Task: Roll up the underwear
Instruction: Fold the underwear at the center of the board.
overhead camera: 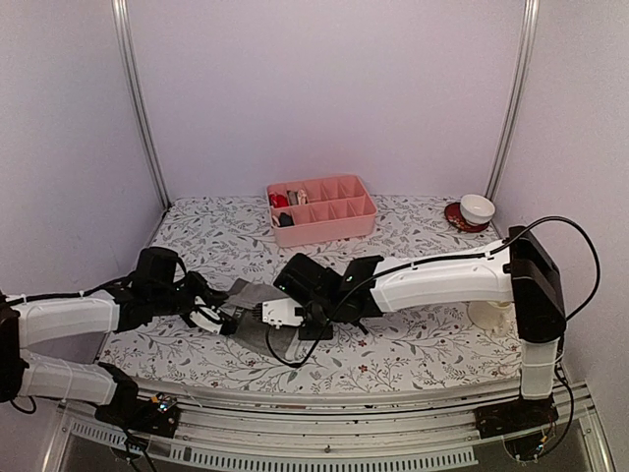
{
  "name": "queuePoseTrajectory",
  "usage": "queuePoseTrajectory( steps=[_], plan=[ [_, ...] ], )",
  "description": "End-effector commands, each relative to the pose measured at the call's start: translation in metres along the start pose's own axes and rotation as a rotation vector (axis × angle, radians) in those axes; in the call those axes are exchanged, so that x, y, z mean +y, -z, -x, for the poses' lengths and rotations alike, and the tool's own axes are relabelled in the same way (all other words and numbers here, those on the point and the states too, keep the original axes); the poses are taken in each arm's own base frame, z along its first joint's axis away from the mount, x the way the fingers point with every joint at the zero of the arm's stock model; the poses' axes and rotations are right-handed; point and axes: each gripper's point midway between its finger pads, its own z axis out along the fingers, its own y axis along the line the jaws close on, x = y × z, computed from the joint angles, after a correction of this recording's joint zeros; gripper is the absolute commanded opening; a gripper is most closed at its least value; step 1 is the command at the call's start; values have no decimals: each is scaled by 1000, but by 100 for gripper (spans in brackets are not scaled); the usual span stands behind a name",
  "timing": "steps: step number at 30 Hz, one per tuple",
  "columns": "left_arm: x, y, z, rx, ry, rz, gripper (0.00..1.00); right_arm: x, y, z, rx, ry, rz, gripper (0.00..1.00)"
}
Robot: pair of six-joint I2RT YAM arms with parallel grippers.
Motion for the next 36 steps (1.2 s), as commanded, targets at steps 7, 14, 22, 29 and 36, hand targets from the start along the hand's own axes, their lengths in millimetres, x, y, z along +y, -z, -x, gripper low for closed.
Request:
queuePoseTrajectory(
  steps=[7, 14, 22, 29, 36],
  plan=[
    [-9, 4, -21, 100, -70, -13, 0, 44, -8, -26, 98, 11, 179, 2],
    [-30, 13, -16, 88, -122, -82, 0, 59, 3, -18, 69, 35, 278, 2],
    [-56, 9, -15, 97, -140, -138, 0, 80, -16, -18, 91, 42, 352, 2],
    [-70, 7, -14, 98, -148, -169, 0, 90, -25, -20, 114, 49, 385, 2],
    [-69, 11, -11, 80, -123, -173, 39, 93, -21, -19, 105, 50, 404, 9]
  ],
)
